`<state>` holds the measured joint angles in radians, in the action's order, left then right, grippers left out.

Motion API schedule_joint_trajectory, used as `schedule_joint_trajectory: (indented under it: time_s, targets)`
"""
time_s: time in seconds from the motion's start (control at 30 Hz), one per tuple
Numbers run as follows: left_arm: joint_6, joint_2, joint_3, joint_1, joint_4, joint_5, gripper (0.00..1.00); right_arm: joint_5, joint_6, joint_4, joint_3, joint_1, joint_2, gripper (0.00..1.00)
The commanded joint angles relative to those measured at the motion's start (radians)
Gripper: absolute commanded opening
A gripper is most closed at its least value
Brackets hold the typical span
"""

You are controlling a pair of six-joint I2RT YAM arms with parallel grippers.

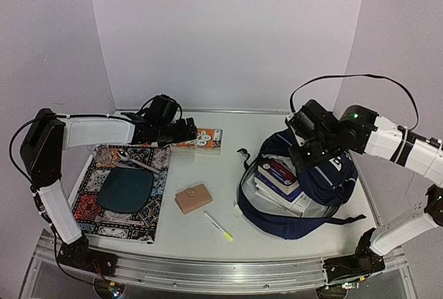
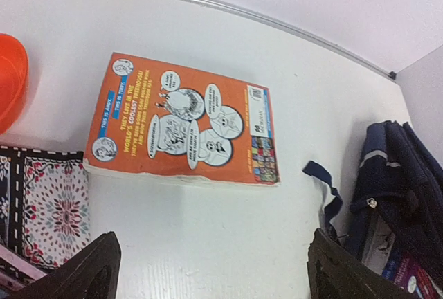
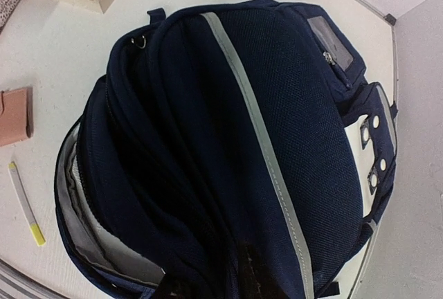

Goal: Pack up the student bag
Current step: Adjust the book at the center of the board.

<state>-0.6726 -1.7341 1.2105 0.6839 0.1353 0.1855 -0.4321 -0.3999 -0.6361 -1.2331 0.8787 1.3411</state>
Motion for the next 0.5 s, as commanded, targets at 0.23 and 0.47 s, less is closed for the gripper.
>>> schedule_joint_trajectory:
  time_s: [0.23,0.47]
  targets:
    - [0.248,-0.249,0.334,-0.162,0.187,-0.026,0.96,0.206,0.069,0.030,-0.128,-0.024,-0.033,0.72]
    - [0.293,-0.424,0.516,-0.213,0.245,-0.097,0.96,0.299,0.084,0.168,-0.172,-0.034,-0.009,0.83]
